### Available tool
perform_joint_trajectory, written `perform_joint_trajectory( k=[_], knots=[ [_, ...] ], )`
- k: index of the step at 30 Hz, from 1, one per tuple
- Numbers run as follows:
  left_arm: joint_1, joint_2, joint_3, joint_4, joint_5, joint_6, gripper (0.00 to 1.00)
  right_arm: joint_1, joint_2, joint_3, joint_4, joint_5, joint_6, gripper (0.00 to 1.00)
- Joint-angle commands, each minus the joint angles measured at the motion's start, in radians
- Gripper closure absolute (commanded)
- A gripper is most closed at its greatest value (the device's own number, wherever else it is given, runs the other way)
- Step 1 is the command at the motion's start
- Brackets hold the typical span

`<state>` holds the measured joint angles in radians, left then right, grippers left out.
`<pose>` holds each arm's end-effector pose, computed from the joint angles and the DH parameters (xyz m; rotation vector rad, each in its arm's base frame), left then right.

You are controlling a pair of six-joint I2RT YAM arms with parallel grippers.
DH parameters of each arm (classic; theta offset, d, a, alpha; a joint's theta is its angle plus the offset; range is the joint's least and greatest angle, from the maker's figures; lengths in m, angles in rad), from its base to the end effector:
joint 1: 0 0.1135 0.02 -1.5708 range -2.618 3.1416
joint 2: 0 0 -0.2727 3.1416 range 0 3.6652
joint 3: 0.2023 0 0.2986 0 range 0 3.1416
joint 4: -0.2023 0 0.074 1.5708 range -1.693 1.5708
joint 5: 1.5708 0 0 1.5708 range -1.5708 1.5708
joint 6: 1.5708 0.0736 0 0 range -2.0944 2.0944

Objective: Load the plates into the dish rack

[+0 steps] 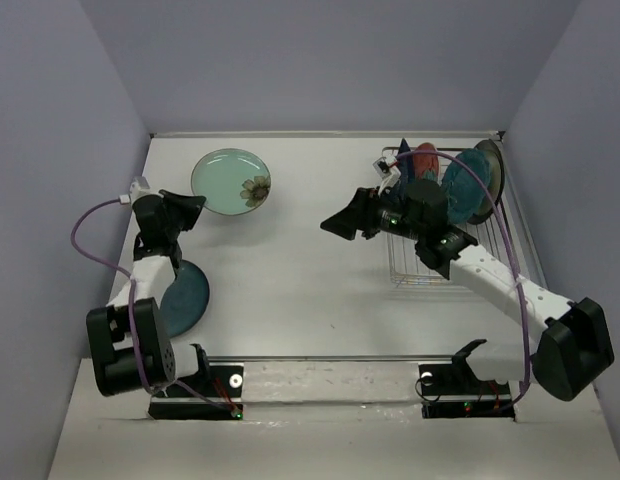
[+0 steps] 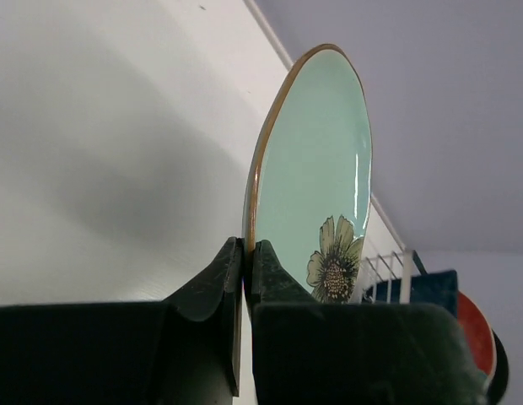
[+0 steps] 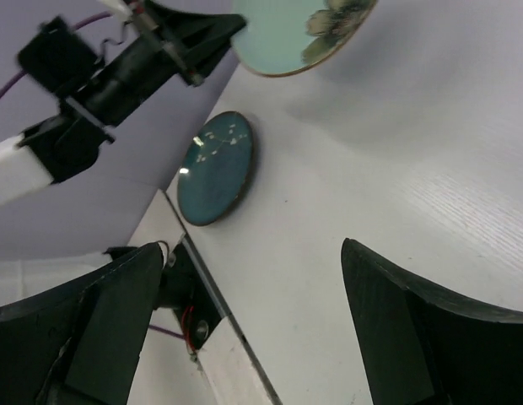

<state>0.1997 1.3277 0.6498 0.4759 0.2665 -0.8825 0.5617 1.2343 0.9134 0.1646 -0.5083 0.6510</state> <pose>0.3585 0.0528 0.2124 -0.7639 1.6563 -0.7244 0.2882 0.2237 0.3140 -0.3286 1.8710 1.2992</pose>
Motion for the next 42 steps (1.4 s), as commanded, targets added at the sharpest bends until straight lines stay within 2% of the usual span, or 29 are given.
perform_joint_trajectory(
  k=[1, 9, 17, 19, 20, 21, 23, 24, 26, 27, 32, 33, 35, 36, 38, 41, 42],
  knots=[
    [-0.049, -0.182, -0.056, 0.178, 0.154, -0.082, 0.94, 0.023, 0.057, 0.064, -0.002, 0.071, -0.011, 0.08],
    [-0.181, -0.386, -0.168, 0.178, 0.220, -0.114, 0.94, 0.023, 0.224, 0.143, 0.004, 0.068, -0.010, 0.05],
    [-0.224, -0.513, -0.214, 0.181, 0.332, -0.157, 0.94, 0.023, 0.332, 0.168, 0.041, 0.040, 0.009, 0.05],
    [-0.227, -0.531, -0.214, 0.182, 0.382, -0.158, 0.94, 0.023, 0.338, 0.159, 0.088, 0.007, 0.025, 0.08],
    [-0.227, -0.533, -0.211, 0.182, 0.404, -0.154, 0.94, 0.023, 0.337, 0.141, 0.119, -0.015, 0.033, 0.16],
    [-0.229, -0.535, -0.210, 0.182, 0.422, -0.151, 0.94, 0.023, 0.337, 0.133, 0.154, -0.044, 0.045, 0.17],
    [-0.232, -0.535, -0.205, 0.175, 0.470, -0.127, 0.94, 0.023, 0.332, 0.122, 0.222, -0.107, 0.076, 0.42],
    [-0.233, -0.535, -0.196, 0.159, 0.479, -0.113, 0.94, 0.023, 0.324, 0.113, 0.236, -0.131, 0.084, 0.71],
    [-0.233, -0.545, -0.187, 0.098, 0.478, -0.053, 0.94, 0.023, 0.309, 0.101, 0.274, -0.148, 0.104, 0.88],
    [-0.235, -0.555, -0.181, 0.057, 0.468, -0.014, 0.87, 0.023, 0.285, 0.084, 0.291, -0.139, 0.108, 0.93],
    [-0.238, -0.581, -0.150, -0.069, 0.459, 0.085, 0.55, -0.023, 0.157, 0.042, 0.282, -0.075, 0.113, 0.93],
    [-0.240, -0.587, -0.139, -0.110, 0.461, 0.124, 0.39, -0.073, 0.131, 0.039, 0.274, -0.065, 0.117, 0.93],
    [-0.240, -0.605, -0.118, -0.166, 0.458, 0.167, 0.27, -0.138, 0.053, 0.035, 0.242, -0.062, 0.122, 0.93],
    [-0.240, -0.623, -0.092, -0.227, 0.456, 0.219, 0.16, -0.210, 0.024, 0.036, 0.210, -0.059, 0.122, 0.93],
    [-0.240, -0.648, -0.053, -0.288, 0.435, 0.304, 0.01, -0.284, -0.060, 0.054, 0.168, -0.053, 0.113, 0.93],
    [-0.250, -0.711, -0.036, -0.378, 0.395, 0.367, 0.01, -0.394, -0.130, 0.141, 0.012, 0.034, 0.030, 0.93],
    [-0.264, -0.723, -0.038, -0.397, 0.378, 0.390, 0.01, -0.413, -0.157, 0.169, -0.034, 0.112, 0.006, 0.93]
  ],
)
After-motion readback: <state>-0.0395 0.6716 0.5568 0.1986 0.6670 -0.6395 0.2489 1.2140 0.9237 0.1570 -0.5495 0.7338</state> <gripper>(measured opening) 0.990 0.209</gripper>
